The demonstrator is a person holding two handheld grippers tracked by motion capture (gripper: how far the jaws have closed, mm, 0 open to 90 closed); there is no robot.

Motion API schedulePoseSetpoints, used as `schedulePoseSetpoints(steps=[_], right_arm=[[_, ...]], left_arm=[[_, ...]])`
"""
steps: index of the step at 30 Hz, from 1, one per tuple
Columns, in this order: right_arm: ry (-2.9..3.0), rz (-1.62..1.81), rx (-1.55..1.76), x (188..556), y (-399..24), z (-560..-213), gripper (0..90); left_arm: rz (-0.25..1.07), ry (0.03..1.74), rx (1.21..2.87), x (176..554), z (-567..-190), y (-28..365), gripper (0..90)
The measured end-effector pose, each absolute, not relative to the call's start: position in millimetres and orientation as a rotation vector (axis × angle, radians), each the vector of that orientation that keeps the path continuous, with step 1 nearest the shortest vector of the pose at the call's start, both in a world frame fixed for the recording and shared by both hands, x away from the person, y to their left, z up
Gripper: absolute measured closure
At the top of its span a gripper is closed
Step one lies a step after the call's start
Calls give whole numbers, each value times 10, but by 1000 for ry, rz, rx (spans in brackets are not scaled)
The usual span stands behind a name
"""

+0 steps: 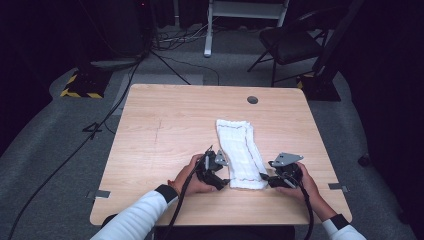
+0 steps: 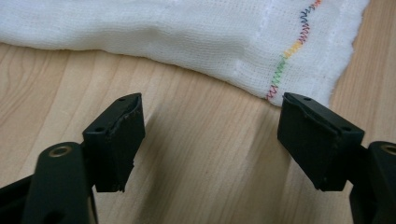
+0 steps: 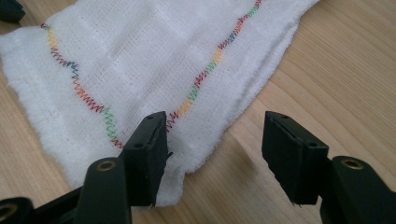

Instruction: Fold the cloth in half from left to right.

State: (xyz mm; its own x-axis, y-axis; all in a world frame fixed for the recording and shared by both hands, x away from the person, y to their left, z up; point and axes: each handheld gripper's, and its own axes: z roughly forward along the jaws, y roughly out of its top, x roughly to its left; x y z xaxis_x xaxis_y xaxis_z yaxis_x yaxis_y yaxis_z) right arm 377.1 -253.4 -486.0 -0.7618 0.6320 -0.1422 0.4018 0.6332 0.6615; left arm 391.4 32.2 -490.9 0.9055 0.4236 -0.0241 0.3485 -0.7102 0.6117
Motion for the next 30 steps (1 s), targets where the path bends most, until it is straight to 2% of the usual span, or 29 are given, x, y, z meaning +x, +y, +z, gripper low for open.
schedulePoseSetpoints(steps=[5,8,11,13,14,17,19,30], right_arm=[[2498,890,826,3785,-2568,-4862,378],[2498,898,814,3774,-2588,-4857,375],[2510,915,819,3770,-2599,-4854,373],[2520,922,820,3772,-2611,-4848,368],[2520,922,820,3772,-2611,-4848,368],[2530,920,814,3770,-2608,-4848,361],[2540,922,806,3765,-2596,-4852,356],[2604,963,754,3699,-2477,-4871,354]], left_arm=[[104,507,2365,3868,-4872,228,291],[63,453,2370,3823,-4872,145,347],[82,438,2412,3789,-4914,63,346],[118,441,2416,3785,-4906,55,459],[130,429,2421,3787,-4901,59,459],[138,404,2431,3785,-4886,101,682],[155,395,2434,3768,-4884,118,760],[164,387,2461,3479,-4866,310,784]])
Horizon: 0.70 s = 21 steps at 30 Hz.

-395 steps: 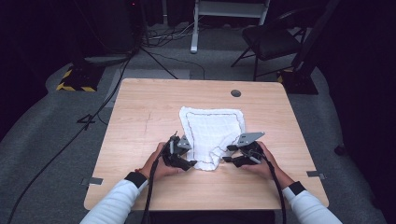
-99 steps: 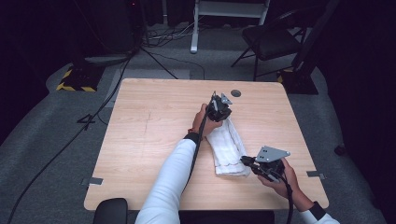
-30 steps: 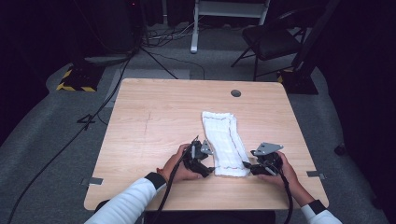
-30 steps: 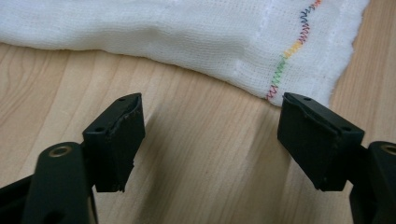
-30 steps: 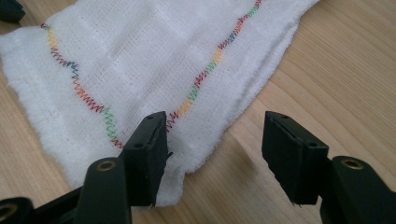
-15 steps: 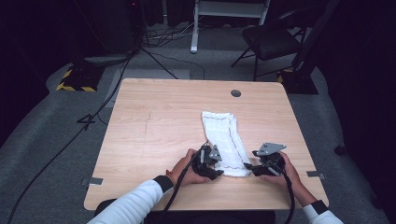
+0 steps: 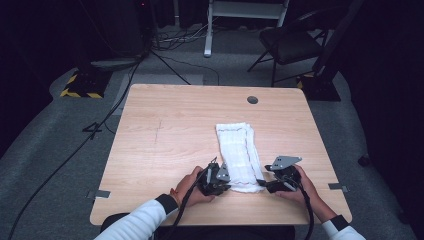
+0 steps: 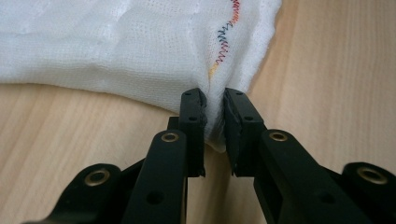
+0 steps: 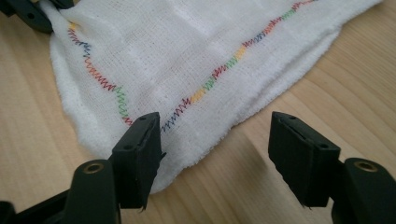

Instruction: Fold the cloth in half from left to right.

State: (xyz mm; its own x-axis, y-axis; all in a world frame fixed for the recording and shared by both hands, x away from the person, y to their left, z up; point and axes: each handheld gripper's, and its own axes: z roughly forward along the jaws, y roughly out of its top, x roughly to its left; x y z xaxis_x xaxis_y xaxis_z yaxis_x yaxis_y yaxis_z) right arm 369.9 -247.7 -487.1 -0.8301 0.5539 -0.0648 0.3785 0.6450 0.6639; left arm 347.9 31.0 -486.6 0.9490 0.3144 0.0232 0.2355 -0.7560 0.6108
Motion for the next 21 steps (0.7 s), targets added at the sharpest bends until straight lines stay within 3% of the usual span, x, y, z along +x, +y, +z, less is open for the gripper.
schedulePoseSetpoints(steps=[2,3,4,6,10,15,21], right_arm=[[2625,967,721,3673,-2449,-4864,351],[2639,982,706,3655,-2430,-4847,350],[2639,982,706,3655,-2430,-4847,350],[2628,986,697,3652,-2426,-4808,347],[2549,1046,768,3765,-2509,-4697,345],[2511,1036,781,3921,-2542,-4630,382],[2442,1035,834,4283,-2533,-4516,394]], left_arm=[[184,391,2464,3406,-4864,352,777],[189,390,2455,3390,-4866,366,691],[185,398,2443,3369,-4866,388,691],[209,423,2414,3328,-4844,431,548],[249,511,2341,3346,-4751,550,347],[265,575,2288,3595,-4681,689,251],[274,670,2223,3972,-4579,813,229]])
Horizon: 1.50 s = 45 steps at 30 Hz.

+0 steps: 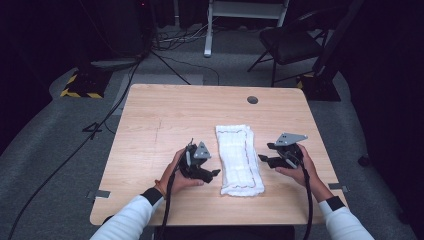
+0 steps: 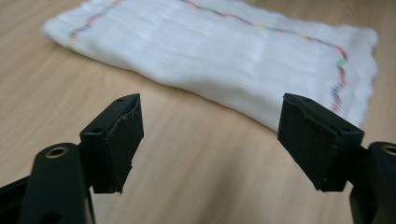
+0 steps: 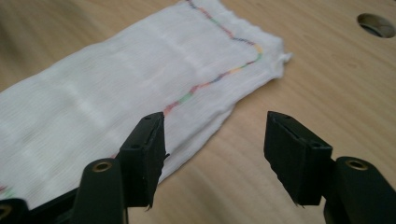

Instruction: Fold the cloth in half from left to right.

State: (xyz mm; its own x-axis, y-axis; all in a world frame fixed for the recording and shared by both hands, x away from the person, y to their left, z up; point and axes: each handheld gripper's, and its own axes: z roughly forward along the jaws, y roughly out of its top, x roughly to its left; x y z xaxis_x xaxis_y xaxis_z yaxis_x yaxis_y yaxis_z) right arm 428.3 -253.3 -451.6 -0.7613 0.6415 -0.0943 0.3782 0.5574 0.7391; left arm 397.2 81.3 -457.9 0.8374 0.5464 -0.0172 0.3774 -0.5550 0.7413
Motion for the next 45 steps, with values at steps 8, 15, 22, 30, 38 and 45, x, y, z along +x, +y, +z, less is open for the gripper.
schedulePoseSetpoints(steps=[8,15,22,30,38,45], right_arm=[[2407,1005,921,4779,-2367,-4498,405],[2435,1013,920,5071,-2130,-4539,426],[2420,1001,984,5215,-2096,-4622,427],[2409,1008,1058,5375,-2110,-4735,413],[2433,953,1080,5451,-2041,-4856,409],[2442,938,1137,5496,-2039,-4895,381]], left_arm=[[293,795,2184,4605,-4513,671,227],[349,785,2223,4898,-4627,437,246],[387,894,2239,5148,-4781,419,238],[294,978,2196,5335,-4945,420,207],[293,974,2209,5362,-4979,337,188],[307,975,2234,5414,-4976,324,161]])
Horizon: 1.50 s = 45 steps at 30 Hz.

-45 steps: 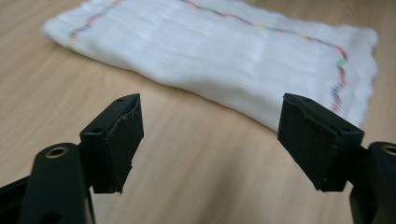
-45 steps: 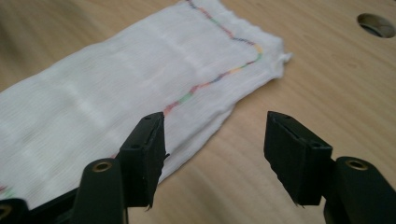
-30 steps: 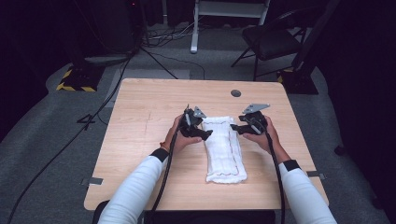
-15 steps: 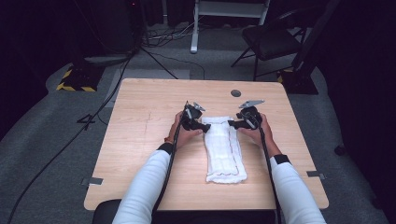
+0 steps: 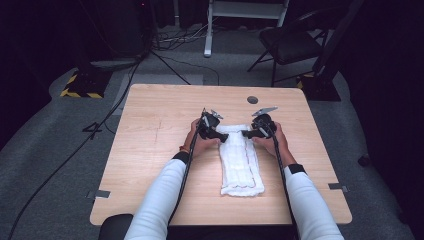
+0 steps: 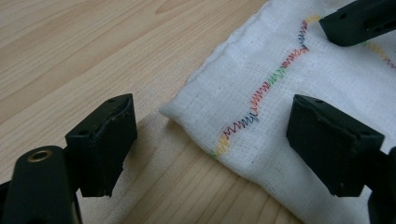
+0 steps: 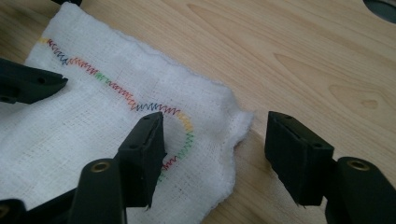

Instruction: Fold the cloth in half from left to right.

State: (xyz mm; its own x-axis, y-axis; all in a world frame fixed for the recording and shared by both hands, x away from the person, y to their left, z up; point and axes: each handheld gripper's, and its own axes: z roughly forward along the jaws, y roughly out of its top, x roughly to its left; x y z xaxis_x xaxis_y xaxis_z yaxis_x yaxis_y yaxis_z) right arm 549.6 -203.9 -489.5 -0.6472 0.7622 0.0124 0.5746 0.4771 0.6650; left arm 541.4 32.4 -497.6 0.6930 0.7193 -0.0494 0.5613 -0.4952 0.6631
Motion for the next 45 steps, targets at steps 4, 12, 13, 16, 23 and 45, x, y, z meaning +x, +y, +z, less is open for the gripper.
schedulePoseSetpoints(steps=[4,12,13,16,23,45], right_arm=[[2450,944,1159,5523,-2055,-4900,372],[2512,969,1115,5523,-2017,-4868,642],[2524,976,1115,5524,-2018,-4866,672],[2544,1006,1125,5542,-2028,-4865,765],[2549,958,1083,5562,-1966,-4836,821],[2360,1027,1012,5630,-1938,-4595,846]], left_arm=[[303,989,2247,5481,-4980,318,97],[247,894,2265,5504,-4938,343,285],[230,898,2250,5515,-4933,369,337],[175,884,2241,5552,-4916,408,536],[90,883,2224,5612,-4915,409,745],[356,850,2219,5730,-4555,323,841]])
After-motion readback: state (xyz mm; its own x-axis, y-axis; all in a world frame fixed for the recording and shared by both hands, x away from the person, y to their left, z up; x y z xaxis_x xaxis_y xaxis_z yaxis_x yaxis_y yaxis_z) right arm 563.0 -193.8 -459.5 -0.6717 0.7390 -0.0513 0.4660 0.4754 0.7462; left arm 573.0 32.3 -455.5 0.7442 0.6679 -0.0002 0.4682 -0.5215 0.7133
